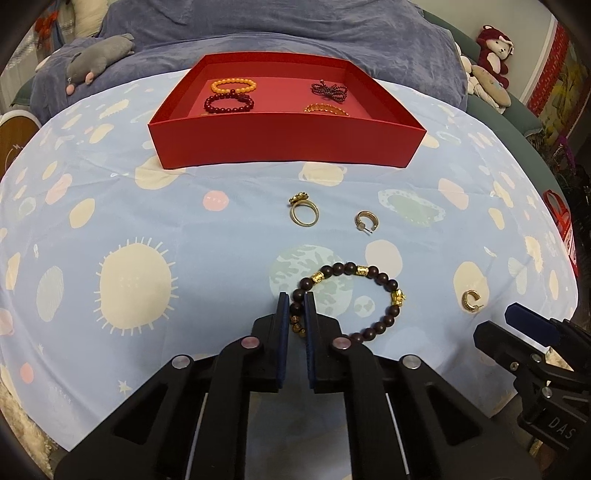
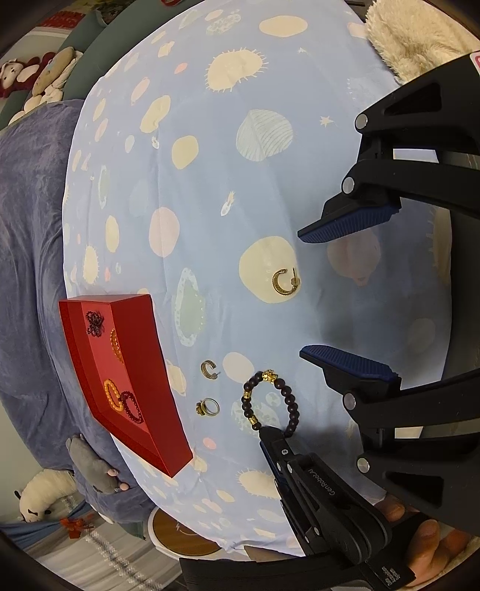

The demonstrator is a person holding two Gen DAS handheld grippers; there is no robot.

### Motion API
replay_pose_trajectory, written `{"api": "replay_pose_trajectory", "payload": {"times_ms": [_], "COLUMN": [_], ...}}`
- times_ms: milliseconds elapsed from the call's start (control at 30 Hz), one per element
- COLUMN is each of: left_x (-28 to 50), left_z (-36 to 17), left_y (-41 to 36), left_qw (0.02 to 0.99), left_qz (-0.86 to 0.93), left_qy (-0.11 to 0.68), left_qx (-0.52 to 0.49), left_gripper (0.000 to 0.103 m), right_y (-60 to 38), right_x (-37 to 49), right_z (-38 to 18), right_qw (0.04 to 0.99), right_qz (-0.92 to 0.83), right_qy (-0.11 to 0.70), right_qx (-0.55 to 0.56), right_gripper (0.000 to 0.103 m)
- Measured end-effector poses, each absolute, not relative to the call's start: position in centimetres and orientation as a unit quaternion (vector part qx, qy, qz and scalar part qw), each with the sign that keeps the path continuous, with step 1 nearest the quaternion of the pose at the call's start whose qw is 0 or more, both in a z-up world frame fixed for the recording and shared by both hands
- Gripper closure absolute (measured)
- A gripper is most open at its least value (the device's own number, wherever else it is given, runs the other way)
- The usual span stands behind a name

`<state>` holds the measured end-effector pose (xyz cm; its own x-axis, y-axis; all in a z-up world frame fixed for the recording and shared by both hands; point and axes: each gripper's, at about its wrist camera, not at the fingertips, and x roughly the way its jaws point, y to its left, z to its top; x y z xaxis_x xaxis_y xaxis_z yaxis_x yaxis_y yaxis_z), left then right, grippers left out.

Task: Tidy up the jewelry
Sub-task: 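Grasp the dark bead bracelet with gold beads with the left tool, then grasp the gold ring with a stone with the right tool while the left tool holds the bracelet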

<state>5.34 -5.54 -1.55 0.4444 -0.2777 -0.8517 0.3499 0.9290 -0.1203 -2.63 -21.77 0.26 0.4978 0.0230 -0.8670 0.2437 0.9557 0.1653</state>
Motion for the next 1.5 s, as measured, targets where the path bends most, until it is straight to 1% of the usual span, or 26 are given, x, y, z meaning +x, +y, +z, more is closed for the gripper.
{"api": "replay_pose_trajectory", "payload": {"times_ms": [333,633,967,1300,1500], "left_x": [5.1,5.3,7.0,9.3,9.7], "left_z": [-0.7,-1.0,-1.4,-1.6,-1.6], "left_y": [-2.6,2.2,3.6,3.8,3.9], "left_qw": [0.856,0.862,0.863,0.863,0.862], "left_qz": [-0.165,-0.122,-0.107,-0.114,-0.117], "left_qy": [0.49,0.492,0.493,0.492,0.491], "left_qx": [0.017,-0.003,-0.025,-0.031,-0.037], "left_gripper": [0.095,0.095,0.095,0.095,0.095], "right_y": [-21.4,-20.1,-16.0,-12.9,-12.9], "right_x": [-2.6,-1.6,3.5,9.6,11.3], "right_z": [0.0,0.0,0.2,-0.4,-1.5], "right_qw": [0.854,0.857,0.864,0.867,0.863], "right_qz": [-0.063,-0.045,0.004,0.029,0.025], "right_qy": [0.5,0.498,0.493,0.493,0.501], "right_qx": [0.131,0.123,0.1,0.062,0.057], "right_gripper": [0.047,0.047,0.047,0.052,0.054]}}
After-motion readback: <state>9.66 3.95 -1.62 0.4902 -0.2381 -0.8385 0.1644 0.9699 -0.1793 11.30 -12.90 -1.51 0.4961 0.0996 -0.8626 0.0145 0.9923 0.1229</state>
